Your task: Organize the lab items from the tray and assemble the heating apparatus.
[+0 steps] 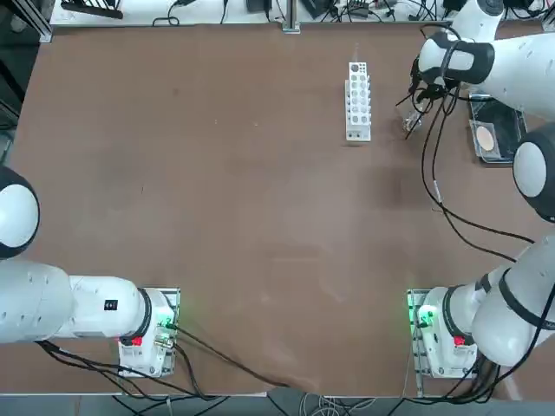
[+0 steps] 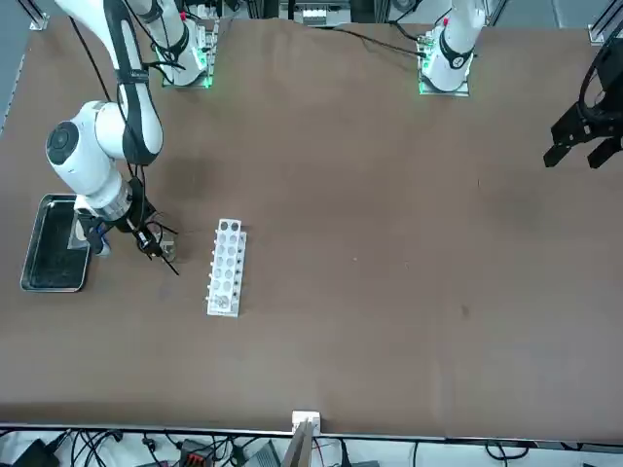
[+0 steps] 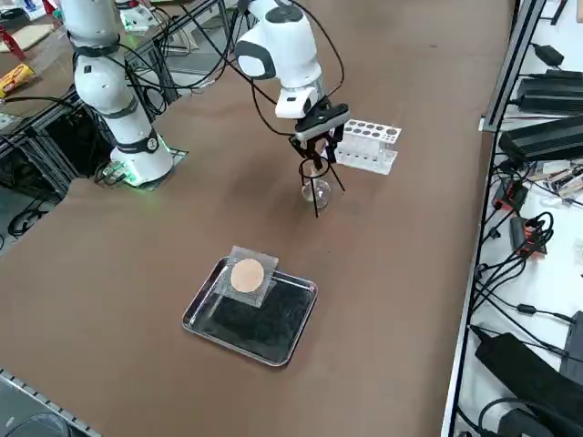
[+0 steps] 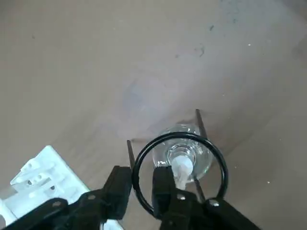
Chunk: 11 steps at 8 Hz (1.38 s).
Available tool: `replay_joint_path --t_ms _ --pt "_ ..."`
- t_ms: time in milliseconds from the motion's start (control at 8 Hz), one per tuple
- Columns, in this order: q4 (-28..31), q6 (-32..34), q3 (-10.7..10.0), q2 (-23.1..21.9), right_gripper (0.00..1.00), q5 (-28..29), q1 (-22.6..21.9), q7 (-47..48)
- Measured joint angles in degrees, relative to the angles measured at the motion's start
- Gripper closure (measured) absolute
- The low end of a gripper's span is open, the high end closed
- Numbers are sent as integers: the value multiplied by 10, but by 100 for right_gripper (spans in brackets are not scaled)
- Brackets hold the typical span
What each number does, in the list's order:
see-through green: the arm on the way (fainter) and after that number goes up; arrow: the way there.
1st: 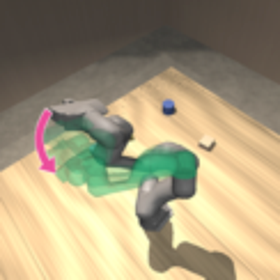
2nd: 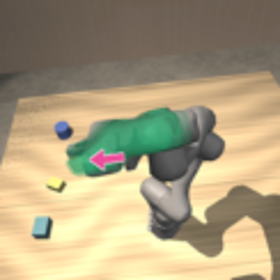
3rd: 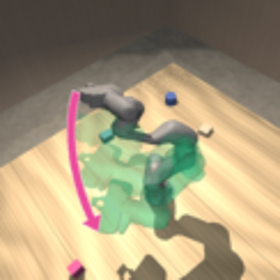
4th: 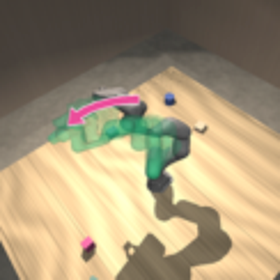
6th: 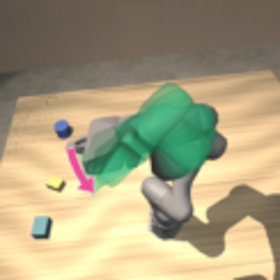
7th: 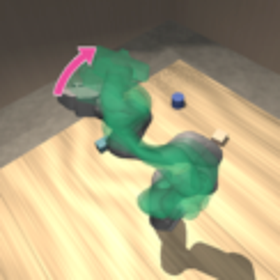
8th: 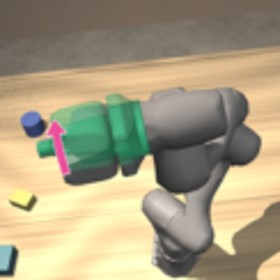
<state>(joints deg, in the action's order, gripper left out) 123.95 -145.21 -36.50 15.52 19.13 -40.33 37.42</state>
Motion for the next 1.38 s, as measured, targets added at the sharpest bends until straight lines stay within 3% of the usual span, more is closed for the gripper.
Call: replay_joint_path --t_ms 125,375,625,875,1125,1375 --pt "0 0 0 1 76 0 -2 0" --pt "-6 0 0 5 67 0 -5 0" --pt "-17 2 0 5 34 0 -5 0" --pt "-55 58 -2 4 0 0 -5 0" --pt "-101 136 -22 0 0 -6 -5 -11" --pt "-111 192 -63 -11 0 -40 -3 -87"
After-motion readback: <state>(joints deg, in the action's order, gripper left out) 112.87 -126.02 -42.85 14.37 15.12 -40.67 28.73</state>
